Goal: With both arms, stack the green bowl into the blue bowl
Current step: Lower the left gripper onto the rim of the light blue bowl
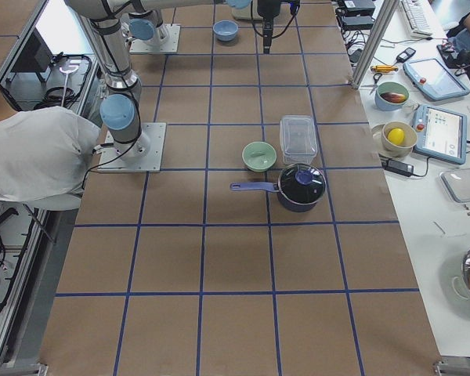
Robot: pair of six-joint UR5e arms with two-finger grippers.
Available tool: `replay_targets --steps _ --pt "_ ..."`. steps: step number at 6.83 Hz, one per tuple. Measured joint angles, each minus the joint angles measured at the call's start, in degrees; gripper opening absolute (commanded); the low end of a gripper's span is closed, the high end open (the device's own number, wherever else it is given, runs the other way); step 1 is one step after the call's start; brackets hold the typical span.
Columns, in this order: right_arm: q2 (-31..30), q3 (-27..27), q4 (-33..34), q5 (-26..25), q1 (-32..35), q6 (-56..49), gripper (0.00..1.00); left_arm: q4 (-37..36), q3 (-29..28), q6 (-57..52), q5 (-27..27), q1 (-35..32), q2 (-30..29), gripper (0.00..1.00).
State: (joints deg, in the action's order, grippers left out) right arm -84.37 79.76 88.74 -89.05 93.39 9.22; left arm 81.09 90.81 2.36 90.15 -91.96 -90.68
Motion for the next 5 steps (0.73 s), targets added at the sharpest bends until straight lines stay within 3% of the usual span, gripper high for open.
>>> replay_targets --steps 2,4,5 --pt "0.00 0.24 0.02 -0.03 -0.04 -0.13 1.00 0.70 1.56 -0.19 0.15 -0.18 0.18 1.00" --pt "0.00 0.28 0.01 -0.05 -0.08 -0.17 1.00 -0.39 11.21 -2.68 1.93 2.47 0.53 1.00" --pt "0.00 0.27 -0.01 -0.07 -0.11 -0.17 1.00 -5.01 18.36 -3.46 3.13 5.78 0.07 1.00"
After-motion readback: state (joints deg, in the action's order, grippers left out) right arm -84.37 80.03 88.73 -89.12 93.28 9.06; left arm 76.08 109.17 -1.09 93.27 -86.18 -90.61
